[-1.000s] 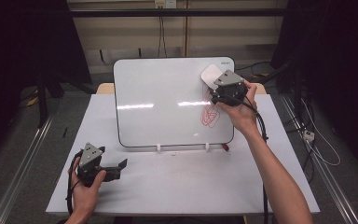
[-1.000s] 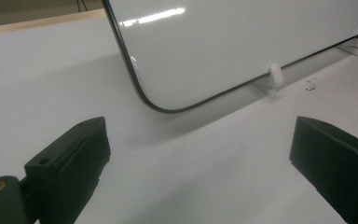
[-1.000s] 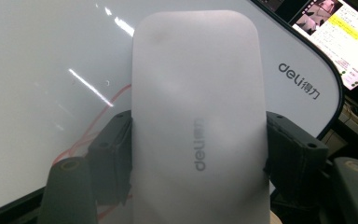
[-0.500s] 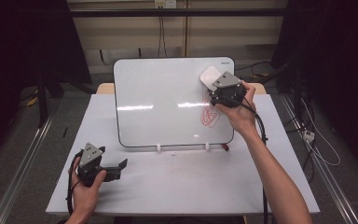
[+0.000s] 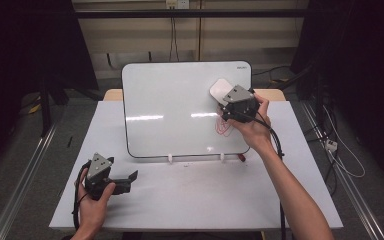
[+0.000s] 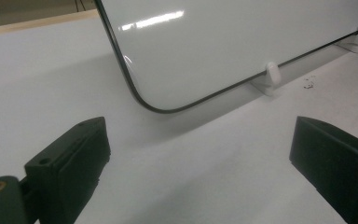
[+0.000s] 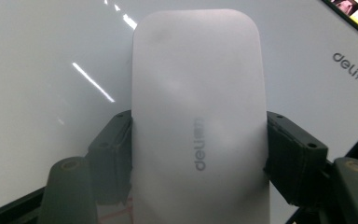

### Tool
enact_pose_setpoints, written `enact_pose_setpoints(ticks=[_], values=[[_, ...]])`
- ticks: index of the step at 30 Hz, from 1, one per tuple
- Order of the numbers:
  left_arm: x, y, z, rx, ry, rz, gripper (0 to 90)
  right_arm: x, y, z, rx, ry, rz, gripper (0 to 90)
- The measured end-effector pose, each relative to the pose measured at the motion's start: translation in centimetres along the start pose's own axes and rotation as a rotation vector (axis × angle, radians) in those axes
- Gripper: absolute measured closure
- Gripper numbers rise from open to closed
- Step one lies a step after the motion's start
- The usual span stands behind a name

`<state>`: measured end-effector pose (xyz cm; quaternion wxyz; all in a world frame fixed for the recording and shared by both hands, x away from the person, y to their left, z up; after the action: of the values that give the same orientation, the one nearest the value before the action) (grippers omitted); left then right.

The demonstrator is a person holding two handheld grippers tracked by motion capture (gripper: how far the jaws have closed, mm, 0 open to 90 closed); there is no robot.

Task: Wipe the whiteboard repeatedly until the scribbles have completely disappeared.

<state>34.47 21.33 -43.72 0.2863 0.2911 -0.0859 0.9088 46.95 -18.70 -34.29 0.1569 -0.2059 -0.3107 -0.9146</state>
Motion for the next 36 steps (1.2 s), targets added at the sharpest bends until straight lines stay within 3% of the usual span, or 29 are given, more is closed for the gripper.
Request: enact_pose_setpoints(ticks=[8, 14, 24, 27, 36], values=[[-0.1, -0.1, 0.0, 0.012, -0.003, -0.003, 4.6, 0.3, -1.4, -0.5, 0.046, -0.012, 0.018, 31.6], [0.0, -0.1, -0.1, 0.015, 0.001, -0.003, 4.6, 0.4, -1.3, -0.5, 0.039, -0.014, 0.018, 31.6], [0.1, -0.2, -0.1, 0.013, -0.001, 0.002, 4.7, 0.5, 0.6, -0.6, -0.036, -0.025, -0.012, 31.6], [0.2, -0.3, -0.1, 0.014, 0.002, 0.001, 4.6, 0.5, 1.4, -0.7, -0.085, -0.025, -0.011, 31.6], [0.3, -0.4, -0.2, 0.023, 0.006, 0.004, 4.6, 0.3, 1.8, -0.1, -0.122, -0.038, -0.039, 31.6]])
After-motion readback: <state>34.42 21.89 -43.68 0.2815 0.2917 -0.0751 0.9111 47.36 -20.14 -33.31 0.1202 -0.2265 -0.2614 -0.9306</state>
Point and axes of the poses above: each handheld gripper's, and its own axes: x roughly backward along the jaws, z roughly out of its top, y roughly to its right, the point moved 2 cm from there along -x, roughly forward along the jaws, and after that the axes turned 5 degrees about -y, right-handed, at the moved point
